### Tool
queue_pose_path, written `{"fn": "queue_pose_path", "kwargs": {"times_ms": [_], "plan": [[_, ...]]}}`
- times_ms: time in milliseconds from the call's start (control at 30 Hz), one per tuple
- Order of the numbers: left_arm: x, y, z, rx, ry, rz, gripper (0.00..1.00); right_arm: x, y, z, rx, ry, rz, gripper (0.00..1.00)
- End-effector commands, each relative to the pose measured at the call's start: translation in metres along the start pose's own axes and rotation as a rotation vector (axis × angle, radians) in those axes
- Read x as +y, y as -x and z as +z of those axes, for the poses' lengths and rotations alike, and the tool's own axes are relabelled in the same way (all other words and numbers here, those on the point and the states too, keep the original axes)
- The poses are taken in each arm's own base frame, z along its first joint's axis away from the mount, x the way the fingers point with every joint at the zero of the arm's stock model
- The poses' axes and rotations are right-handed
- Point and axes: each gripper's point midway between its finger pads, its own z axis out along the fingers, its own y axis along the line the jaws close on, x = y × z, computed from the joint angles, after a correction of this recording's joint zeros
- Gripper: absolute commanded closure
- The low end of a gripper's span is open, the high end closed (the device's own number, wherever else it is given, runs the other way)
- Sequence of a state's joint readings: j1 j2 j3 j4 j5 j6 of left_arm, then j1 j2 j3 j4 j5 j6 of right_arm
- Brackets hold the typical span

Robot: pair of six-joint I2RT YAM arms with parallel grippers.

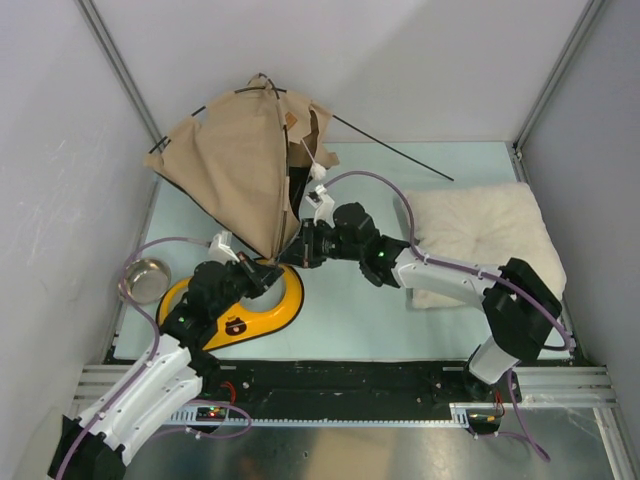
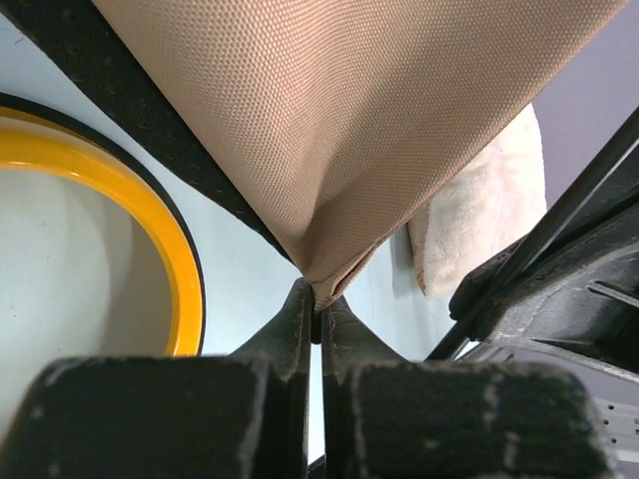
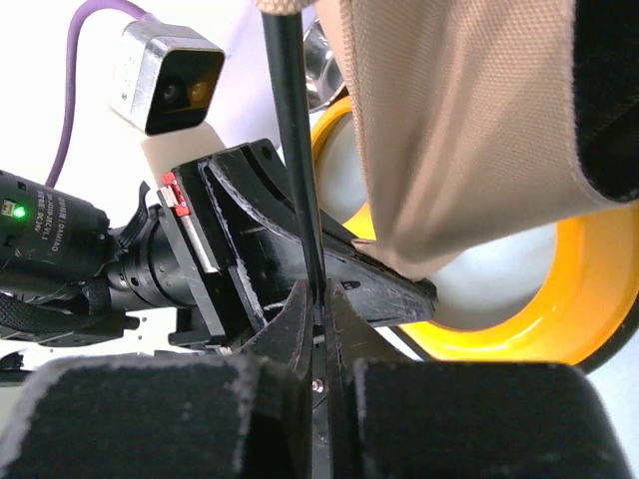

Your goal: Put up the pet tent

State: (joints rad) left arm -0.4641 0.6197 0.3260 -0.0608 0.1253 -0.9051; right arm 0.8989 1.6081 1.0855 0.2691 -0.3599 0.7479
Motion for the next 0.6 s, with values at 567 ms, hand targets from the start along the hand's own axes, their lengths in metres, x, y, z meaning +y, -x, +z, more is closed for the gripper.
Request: {"fn": "queue_pose_path", "kwargs": {"times_ms": [567], "plan": [[0.056,-0.061,-0.013,0.233,0.191,0.015,1.00,0.027,0.147,0.008,-0.483,0.020,-0.143,1.00]]}}
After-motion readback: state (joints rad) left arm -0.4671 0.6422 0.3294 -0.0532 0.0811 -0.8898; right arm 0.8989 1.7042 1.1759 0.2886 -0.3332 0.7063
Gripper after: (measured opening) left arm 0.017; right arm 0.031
